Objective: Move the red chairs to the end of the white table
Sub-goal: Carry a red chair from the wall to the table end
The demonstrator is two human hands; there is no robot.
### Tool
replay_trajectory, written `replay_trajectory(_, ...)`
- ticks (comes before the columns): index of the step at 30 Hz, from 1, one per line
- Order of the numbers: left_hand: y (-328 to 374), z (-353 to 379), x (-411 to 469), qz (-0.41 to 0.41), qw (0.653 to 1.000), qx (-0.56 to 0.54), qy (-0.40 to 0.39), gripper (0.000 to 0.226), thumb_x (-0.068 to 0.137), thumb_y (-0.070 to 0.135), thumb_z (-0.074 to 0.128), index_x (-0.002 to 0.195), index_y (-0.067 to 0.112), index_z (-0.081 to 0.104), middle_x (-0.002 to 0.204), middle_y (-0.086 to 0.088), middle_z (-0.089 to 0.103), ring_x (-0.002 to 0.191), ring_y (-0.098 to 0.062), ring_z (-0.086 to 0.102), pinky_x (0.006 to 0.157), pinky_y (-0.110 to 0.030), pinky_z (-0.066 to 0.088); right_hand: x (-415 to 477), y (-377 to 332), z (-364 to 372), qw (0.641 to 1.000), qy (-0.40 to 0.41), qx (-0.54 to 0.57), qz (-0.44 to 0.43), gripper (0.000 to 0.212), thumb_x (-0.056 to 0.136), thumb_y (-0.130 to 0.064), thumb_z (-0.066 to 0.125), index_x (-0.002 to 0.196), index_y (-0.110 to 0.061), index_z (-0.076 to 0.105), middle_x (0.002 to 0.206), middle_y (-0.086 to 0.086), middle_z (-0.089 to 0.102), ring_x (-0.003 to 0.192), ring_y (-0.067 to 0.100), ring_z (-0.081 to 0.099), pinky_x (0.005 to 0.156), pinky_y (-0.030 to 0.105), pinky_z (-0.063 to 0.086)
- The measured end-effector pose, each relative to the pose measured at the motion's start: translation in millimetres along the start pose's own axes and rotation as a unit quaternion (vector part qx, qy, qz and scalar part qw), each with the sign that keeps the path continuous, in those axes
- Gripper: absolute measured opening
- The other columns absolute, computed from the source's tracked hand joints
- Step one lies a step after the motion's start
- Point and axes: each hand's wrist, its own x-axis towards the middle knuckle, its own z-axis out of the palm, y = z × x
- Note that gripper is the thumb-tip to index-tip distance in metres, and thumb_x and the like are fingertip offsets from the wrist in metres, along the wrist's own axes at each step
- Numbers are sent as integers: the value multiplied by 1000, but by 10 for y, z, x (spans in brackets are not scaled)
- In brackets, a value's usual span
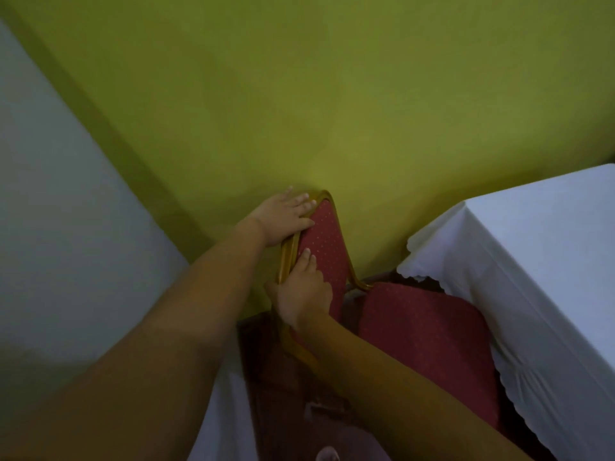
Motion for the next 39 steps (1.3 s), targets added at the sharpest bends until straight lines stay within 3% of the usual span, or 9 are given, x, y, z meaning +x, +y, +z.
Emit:
replay_trajectory(8, 149, -62, -85, -34, 999, -29, 1, 52, 100, 12, 40, 149, 24, 25, 161, -10, 2, 148, -27, 5, 118, -47, 9, -105, 82, -38, 996, 9, -77, -44, 93, 92, -59, 36, 149, 5, -2, 158, 22, 15, 140, 34, 29, 107, 45, 29)
replay_trajectory(19, 714, -272, -451, -58, 996, -66, -9, 48, 100, 11, 39, 146, 19, 31, 161, -13, 3, 147, -29, 8, 119, -47, 12, -656, 443, 4, 990, 26, -116, -79, 92, 88, -57, 41, 149, 5, 10, 154, 21, 28, 133, 33, 39, 102, 44, 34)
replay_trajectory(28, 1420, -574, -696, -92, 992, -87, -2, 47, 99, 10, 43, 144, 18, 33, 160, -15, 8, 146, -32, 13, 117, -47, 17, -1360, 922, -54, 975, 72, -193, -85, 77, 87, -55, 39, 140, 1, 35, 141, 19, 46, 121, 34, 48, 92, 44, 39)
replay_trajectory(35, 2074, -853, -784, -126, 977, -170, 32, 41, 96, 11, 45, 137, 16, 40, 158, -16, 16, 142, -35, 24, 112, -46, 29, -1907, 1544, -149, 973, 89, -193, -95, 78, 88, -52, 37, 147, -3, 28, 151, 18, 36, 129, 34, 42, 98, 44, 36)
replay_trajectory(39, 2463, -970, -828, -124, 956, -248, 98, 40, 94, 18, 47, 133, 13, 45, 154, -17, 27, 141, -35, 28, 110, -45, 29, -2232, 1941, -227, 971, 98, -196, -99, 83, 82, -55, 23, 149, -6, 26, 154, 15, 31, 126, 33, 46, 96, 43, 39)
